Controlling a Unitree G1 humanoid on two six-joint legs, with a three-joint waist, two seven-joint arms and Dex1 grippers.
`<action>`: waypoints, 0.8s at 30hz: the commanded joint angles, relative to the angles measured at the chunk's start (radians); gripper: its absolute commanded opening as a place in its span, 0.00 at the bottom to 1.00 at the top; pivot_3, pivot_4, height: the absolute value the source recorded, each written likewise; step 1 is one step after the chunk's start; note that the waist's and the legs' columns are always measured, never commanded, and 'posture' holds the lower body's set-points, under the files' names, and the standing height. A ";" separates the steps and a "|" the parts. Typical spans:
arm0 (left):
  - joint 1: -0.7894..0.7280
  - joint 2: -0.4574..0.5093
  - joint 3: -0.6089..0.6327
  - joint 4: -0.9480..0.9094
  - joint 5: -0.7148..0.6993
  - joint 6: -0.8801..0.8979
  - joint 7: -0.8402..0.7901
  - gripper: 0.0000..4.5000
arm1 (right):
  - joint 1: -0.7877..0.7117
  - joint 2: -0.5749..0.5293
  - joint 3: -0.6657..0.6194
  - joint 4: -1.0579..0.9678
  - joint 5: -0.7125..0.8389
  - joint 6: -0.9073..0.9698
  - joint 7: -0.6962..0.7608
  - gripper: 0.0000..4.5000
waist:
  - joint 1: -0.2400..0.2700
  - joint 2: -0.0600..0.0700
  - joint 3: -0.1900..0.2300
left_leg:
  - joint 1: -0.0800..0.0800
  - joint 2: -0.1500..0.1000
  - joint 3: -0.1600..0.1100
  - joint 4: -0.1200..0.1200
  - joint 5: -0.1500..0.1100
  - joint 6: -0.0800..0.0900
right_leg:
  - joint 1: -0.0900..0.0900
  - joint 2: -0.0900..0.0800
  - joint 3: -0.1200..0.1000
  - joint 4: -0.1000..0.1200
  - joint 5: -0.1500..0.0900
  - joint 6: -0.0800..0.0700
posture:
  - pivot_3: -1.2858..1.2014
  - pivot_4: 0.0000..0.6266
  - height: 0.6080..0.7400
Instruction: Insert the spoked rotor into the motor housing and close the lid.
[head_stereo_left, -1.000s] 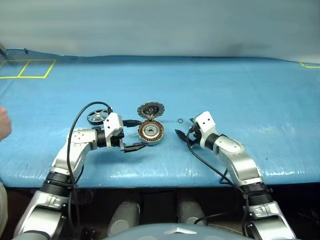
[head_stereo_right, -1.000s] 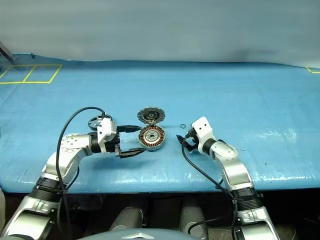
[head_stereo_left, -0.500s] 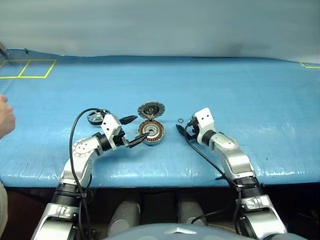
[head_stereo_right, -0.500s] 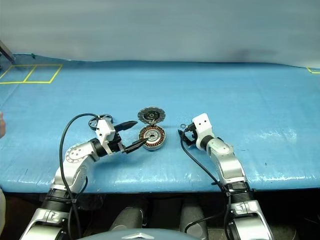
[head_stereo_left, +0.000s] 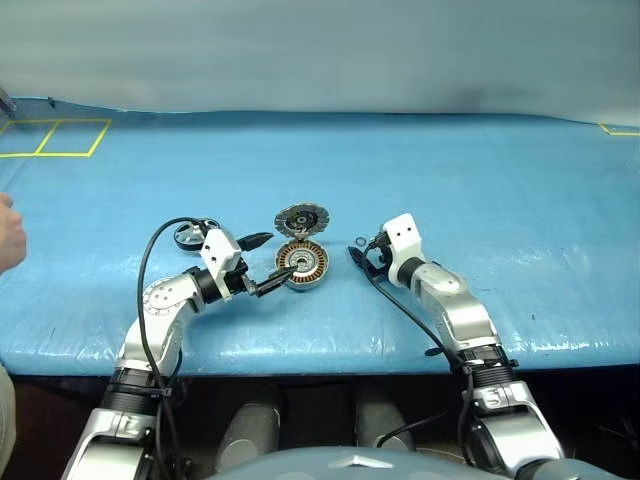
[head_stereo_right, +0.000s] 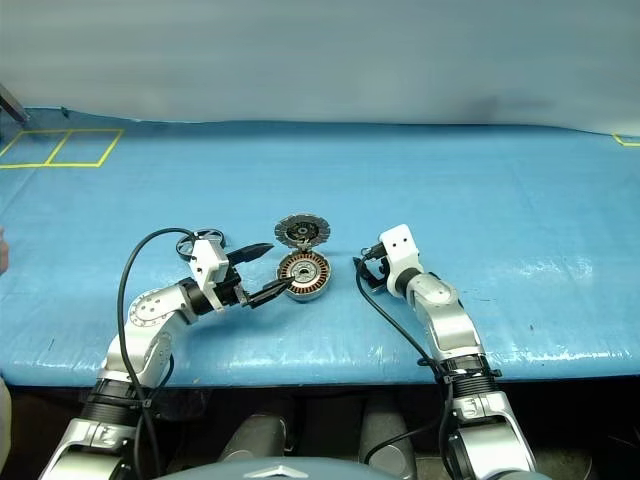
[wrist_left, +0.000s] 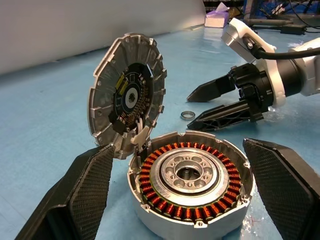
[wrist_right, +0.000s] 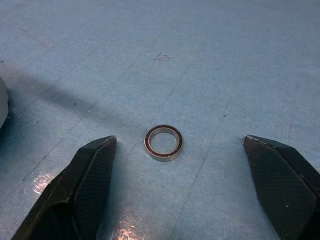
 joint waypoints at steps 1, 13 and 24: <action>0.008 0.026 -0.008 -0.062 -0.010 0.021 -0.032 1.00 | -0.015 0.009 -0.005 -0.010 0.002 -0.007 -0.003 0.80 | 0.000 0.000 0.000 | 0.000 0.000 0.000 0.000 0.000 0.000 | 0.000 0.000 0.000 0.000 0.000 0.000 | 0.52 0.24 1.00; 0.025 0.048 -0.022 -0.078 0.001 0.037 -0.056 1.00 | -0.007 0.029 0.000 0.003 0.001 -0.007 0.007 0.53 | 0.000 0.000 0.000 | 0.001 0.002 0.000 -0.002 -0.001 -0.001 | -0.001 0.002 0.000 0.000 -0.003 -0.006 | 0.52 0.24 1.00; 0.047 0.079 -0.040 -0.097 0.014 0.054 -0.082 1.00 | 0.023 0.027 0.005 -0.036 0.000 0.017 0.010 0.31 | 0.000 0.000 0.000 | 0.001 0.003 0.000 -0.004 -0.001 -0.002 | -0.001 0.002 0.000 0.000 -0.004 -0.007 | 0.52 0.24 1.00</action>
